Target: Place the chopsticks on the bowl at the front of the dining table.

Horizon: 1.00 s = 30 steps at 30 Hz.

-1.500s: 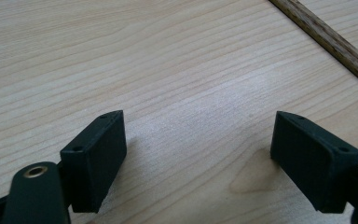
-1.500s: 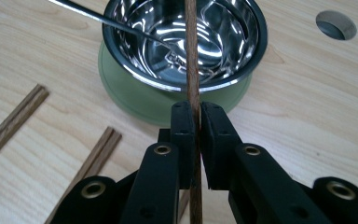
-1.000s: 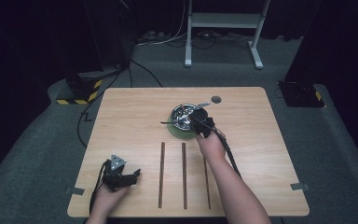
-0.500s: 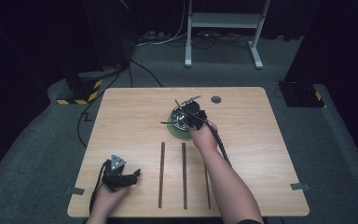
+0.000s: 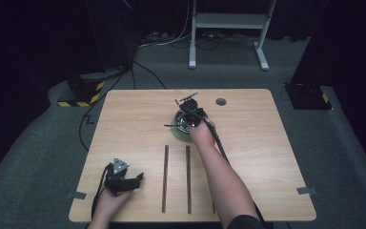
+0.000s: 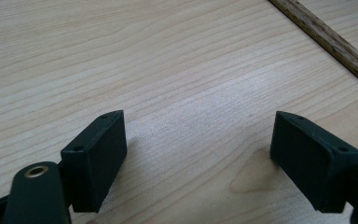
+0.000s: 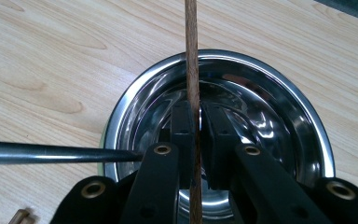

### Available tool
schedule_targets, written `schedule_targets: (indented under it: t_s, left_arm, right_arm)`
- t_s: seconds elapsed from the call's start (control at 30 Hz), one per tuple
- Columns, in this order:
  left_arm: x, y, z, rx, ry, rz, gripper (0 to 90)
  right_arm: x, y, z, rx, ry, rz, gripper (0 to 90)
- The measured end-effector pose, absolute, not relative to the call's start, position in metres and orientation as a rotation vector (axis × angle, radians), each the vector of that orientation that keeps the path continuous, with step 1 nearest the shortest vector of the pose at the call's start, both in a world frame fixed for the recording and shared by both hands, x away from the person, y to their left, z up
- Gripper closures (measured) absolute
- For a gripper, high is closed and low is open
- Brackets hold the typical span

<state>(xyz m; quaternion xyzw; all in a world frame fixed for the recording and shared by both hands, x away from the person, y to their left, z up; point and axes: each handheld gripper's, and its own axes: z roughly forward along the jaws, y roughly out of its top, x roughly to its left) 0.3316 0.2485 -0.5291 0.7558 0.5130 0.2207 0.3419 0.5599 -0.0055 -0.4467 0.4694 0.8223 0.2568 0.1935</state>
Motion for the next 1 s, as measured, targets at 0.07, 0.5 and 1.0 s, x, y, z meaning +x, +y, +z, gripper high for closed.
schedule_targets:
  t_s: [0.07,0.5,1.0]
  left_arm:
    - [0.332,0.249,-0.529,1.968,1.332,0.577,18.6]
    - [0.331,0.248,-0.529,1.964,1.337,0.576,18.6]
    - [0.332,0.248,-0.529,1.966,1.333,0.577,18.7]
  right_arm:
    - [0.562,-0.005,-0.447,1.308,2.314,0.711,83.9]
    - [0.571,-0.002,-0.452,1.332,2.31,0.695,83.8]
    - [0.56,-0.001,-0.442,1.289,2.317,0.727,72.8]
